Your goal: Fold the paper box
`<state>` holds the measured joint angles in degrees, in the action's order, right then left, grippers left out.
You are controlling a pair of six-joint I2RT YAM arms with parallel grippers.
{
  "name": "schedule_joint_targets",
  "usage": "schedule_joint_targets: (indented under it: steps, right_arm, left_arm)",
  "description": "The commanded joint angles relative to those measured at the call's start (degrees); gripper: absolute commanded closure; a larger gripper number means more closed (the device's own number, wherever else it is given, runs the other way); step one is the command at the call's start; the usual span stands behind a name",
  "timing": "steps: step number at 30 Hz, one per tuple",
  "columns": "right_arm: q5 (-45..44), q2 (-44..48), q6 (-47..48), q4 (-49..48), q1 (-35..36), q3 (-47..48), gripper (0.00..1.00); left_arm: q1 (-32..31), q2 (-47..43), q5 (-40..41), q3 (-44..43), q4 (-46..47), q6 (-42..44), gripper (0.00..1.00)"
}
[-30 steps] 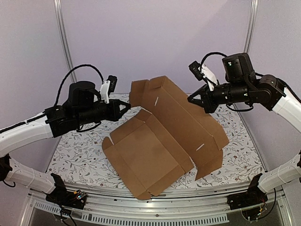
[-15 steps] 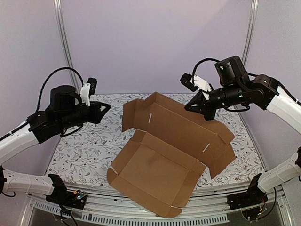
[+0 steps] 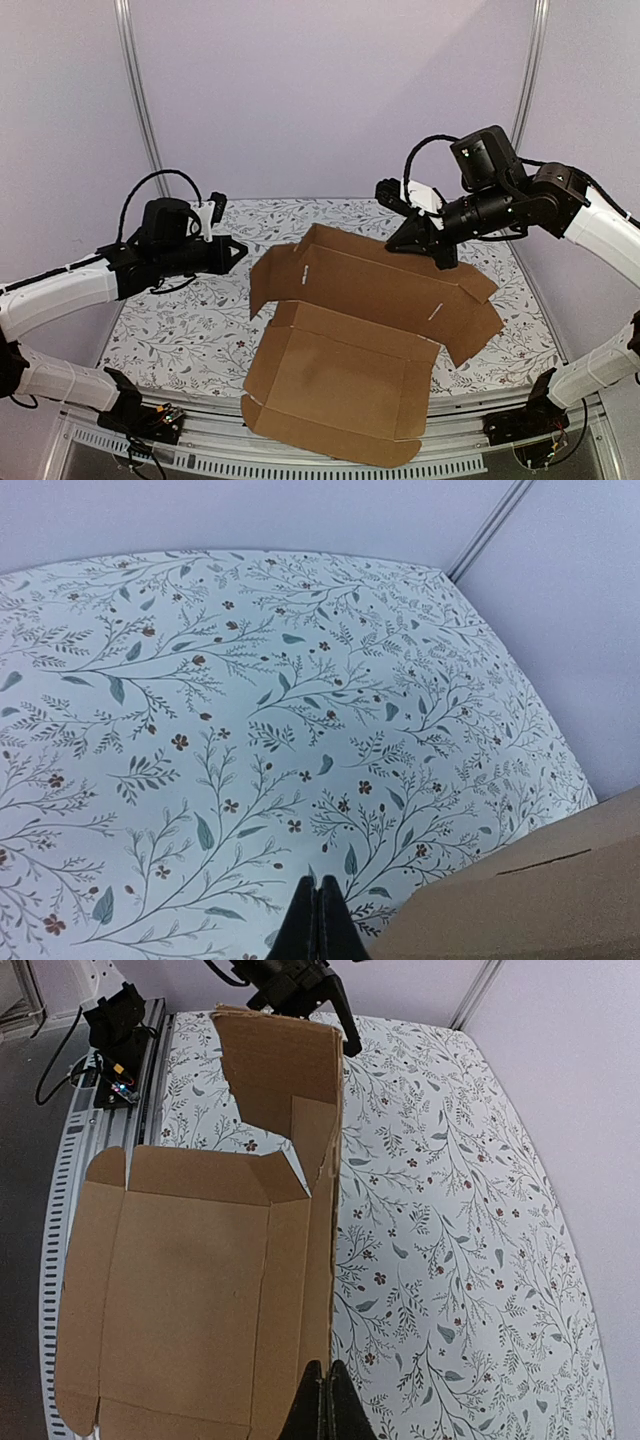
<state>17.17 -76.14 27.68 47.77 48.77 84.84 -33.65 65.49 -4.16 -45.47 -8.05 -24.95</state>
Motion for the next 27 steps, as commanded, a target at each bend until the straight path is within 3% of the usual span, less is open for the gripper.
schedule_joint_targets:
  steps: [1, 8, 27]
  right_arm:
    - [2.3, 0.3, 3.2, 1.5, 0.7, -0.3, 1.0]
    - [1.5, -1.2, 1.3, 1.5, 0.9, 0.9, 1.0]
    - [-6.1, -4.8, -0.4, -1.5, 3.8, -1.3, 1.0]
  left_arm:
    - [1.2, 3.2, -8.2, 0.4, 4.8, -0.3, 1.0]
    - [0.1, 4.6, -17.6, 2.7, 8.1, -1.6, 1.0]
    - [-7.1, 4.3, -20.9, 10.6, 18.2, -5.1, 1.0]
